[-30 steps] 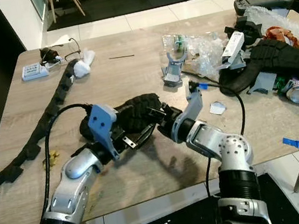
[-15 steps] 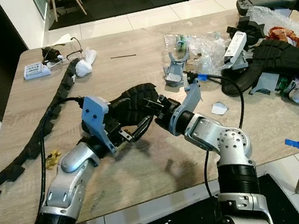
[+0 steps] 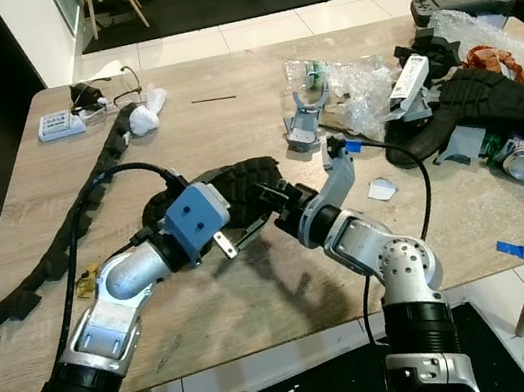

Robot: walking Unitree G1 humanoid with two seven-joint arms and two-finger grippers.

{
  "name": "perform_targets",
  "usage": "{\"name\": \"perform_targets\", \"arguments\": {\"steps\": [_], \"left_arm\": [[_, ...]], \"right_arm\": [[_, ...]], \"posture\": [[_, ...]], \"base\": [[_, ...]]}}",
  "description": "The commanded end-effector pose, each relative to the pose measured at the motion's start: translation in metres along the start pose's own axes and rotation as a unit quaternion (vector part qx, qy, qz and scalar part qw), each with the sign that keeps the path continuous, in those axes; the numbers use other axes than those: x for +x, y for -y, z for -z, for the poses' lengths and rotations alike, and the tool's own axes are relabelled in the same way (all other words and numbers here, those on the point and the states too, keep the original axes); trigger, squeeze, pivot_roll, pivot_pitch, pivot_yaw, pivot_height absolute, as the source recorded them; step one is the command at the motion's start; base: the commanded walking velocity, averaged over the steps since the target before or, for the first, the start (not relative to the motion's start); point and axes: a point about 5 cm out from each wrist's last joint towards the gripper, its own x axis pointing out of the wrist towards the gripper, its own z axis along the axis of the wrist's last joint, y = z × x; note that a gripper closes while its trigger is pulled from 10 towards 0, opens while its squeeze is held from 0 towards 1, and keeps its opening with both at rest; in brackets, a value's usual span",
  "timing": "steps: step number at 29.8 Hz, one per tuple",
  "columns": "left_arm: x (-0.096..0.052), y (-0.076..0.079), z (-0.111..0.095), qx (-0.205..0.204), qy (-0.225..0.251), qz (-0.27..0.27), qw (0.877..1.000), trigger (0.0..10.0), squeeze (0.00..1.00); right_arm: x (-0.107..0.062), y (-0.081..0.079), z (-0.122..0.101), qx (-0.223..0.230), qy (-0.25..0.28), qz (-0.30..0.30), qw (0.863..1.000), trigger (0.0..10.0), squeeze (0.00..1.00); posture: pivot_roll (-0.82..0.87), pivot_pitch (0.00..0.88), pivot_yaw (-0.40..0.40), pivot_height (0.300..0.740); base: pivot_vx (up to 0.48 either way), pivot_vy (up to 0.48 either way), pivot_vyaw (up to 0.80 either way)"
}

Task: Picking trash to rubbish bin

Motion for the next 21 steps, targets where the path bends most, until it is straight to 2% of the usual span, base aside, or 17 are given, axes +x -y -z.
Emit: {"name": "perform_targets", "arguments": {"steps": [1, 5, 7, 8, 9, 11, 12, 13, 14, 16, 21], "left_arm": [[-0.048, -0.070, 0.022, 0.023, -0.072, -0.285, 0.956, 10.0, 0.00], [-0.049, -0.068, 0.019, 0.059, -0.064, -0.272, 0.958, 10.0, 0.00], [-0.049, -0.068, 0.019, 0.059, -0.064, -0.272, 0.958, 10.0, 0.00], [-0.048, -0.065, 0.019, 0.037, -0.052, -0.265, 0.962, 10.0, 0.30], [-0.045, -0.059, 0.019, -0.026, -0.034, -0.246, 0.968, 10.0, 1.00], [-0.039, -0.043, 0.014, -0.060, -0.004, -0.162, 0.985, 10.0, 0.99], [-0.038, -0.035, 0.014, -0.059, -0.005, -0.125, 0.990, 10.0, 0.16], [-0.038, -0.031, 0.015, -0.053, -0.009, -0.104, 0.993, 10.0, 0.16], [-0.039, -0.028, 0.017, -0.049, -0.019, -0.080, 0.995, 10.0, 0.00], [-0.040, -0.025, 0.019, -0.046, -0.026, -0.065, 0.997, 10.0, 0.00], [-0.042, -0.034, 0.025, -0.050, -0.044, -0.092, 0.994, 10.0, 0.00]], "right_arm": [[-0.033, 0.042, -0.013, 0.000, 0.032, 0.100, 0.994, 0.0, 0.00], [-0.036, 0.044, -0.015, -0.003, 0.041, 0.103, 0.994, 0.0, 0.00], [-0.036, 0.044, -0.015, -0.003, 0.041, 0.103, 0.994, 0.0, 0.00], [-0.036, 0.044, -0.015, -0.003, 0.042, 0.103, 0.994, 0.0, 0.00], [-0.036, 0.044, -0.015, -0.002, 0.042, 0.102, 0.994, 0.0, 0.00], [-0.036, 0.044, -0.014, -0.003, 0.042, 0.102, 0.994, 0.0, 0.00], [-0.036, 0.044, -0.014, -0.004, 0.042, 0.102, 0.994, 0.0, 0.00], [-0.036, 0.044, -0.014, -0.004, 0.042, 0.103, 0.994, 0.0, 0.00], [-0.036, 0.044, -0.014, -0.004, 0.042, 0.103, 0.994, 0.0, 0.00], [-0.035, 0.044, -0.014, -0.005, 0.043, 0.103, 0.994, 0.0, 0.00], [-0.035, 0.044, -0.015, -0.005, 0.043, 0.102, 0.994, 0.0, 0.00]], "posture": [[0.03, 0.155, 0.011, 0.740], [0.03, 0.157, 0.013, 0.740], [0.03, 0.157, 0.013, 0.740], [0.03, 0.157, 0.013, 0.740], [0.03, 0.159, 0.011, 0.740], [0.03, 0.160, 0.011, 0.740], [0.04, 0.160, 0.010, 0.740], [0.04, 0.160, 0.010, 0.740], [0.03, 0.160, 0.011, 0.740], [0.03, 0.160, 0.011, 0.740], [0.04, 0.163, 0.011, 0.740]], "base": [[0.000, 0.000, 0.00], [0.000, 0.000, 0.00], [0.000, 0.000, 0.00], [0.000, 0.000, 0.00], [0.000, 0.000, 0.00], [0.000, 0.000, 0.00], [0.000, 0.000, 0.00], [0.000, 0.000, 0.00], [0.000, 0.000, 0.00], [0.000, 0.000, 0.00], [0.000, 0.000, 0.00]]}}
